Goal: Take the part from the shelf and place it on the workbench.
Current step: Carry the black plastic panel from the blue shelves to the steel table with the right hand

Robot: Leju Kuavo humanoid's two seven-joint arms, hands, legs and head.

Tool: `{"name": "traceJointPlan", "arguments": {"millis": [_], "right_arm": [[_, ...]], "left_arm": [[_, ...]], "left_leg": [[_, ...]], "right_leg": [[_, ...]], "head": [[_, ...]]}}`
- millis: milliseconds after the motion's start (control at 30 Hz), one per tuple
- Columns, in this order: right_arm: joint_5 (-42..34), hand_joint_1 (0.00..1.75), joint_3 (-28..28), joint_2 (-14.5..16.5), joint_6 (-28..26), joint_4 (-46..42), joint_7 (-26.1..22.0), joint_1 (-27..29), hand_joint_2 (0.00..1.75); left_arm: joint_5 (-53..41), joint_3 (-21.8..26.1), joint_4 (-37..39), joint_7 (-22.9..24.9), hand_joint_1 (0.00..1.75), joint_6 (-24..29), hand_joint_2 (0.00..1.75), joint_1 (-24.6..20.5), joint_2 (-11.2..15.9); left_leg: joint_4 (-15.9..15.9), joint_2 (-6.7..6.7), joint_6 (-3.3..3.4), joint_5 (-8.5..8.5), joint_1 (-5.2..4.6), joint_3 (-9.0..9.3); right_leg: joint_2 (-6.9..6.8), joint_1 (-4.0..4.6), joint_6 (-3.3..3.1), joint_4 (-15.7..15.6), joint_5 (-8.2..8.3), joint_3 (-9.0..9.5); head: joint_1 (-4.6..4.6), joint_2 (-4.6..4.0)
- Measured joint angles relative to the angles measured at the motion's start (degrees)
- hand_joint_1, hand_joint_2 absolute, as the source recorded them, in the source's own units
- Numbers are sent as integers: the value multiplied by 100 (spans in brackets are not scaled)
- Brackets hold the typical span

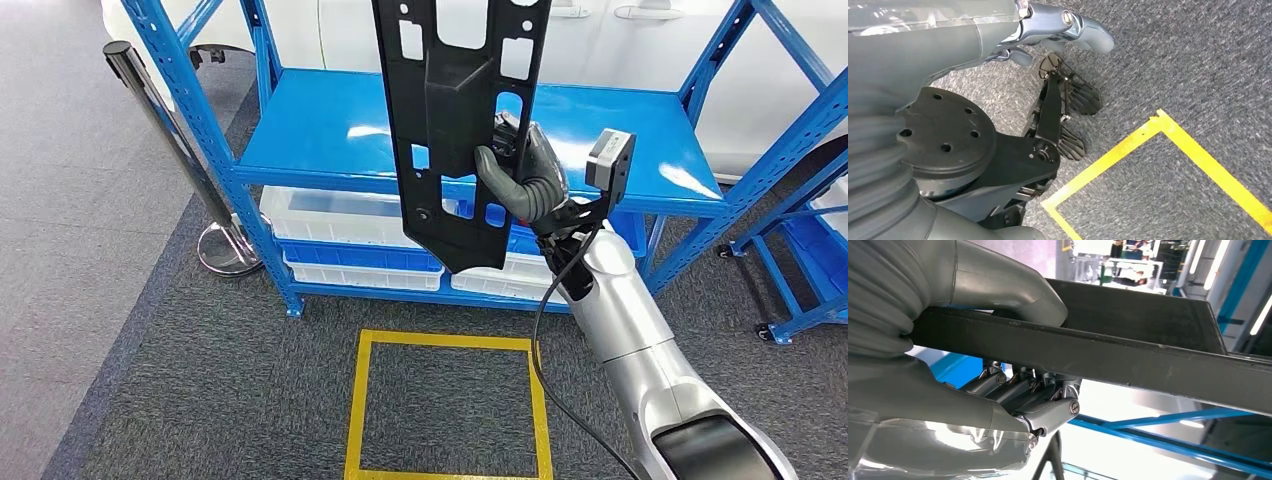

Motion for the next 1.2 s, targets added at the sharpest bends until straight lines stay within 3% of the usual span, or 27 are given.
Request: {"name": "traceJointPlan", "arguments": {"millis": [933,1100,1200], "right_arm": [[97,143,105,-77,-237,425,175,-84,175],[128,143,101,-84,-295,341,295,3,175],[112,143,81,-95,-287,313,359,35,175]], "left_arm": [[-28,4,22,-10,0,8,175,27,-17],[-50,4,21,6,0,11,175,25,-16],[-55,4,22,7,0,11,175,23,-17]], "left_leg": [[17,3,-18,18,-21,-67],[43,1,7,27,-49,-88],[3,11,73,91,-26,-88]], "right_leg": [[11,-4,26,13,28,-79],[10,-32,64,11,53,-81],[15,-39,113,20,39,-97]], "head": [[-2,0],[-4,0],[-2,0]]}}
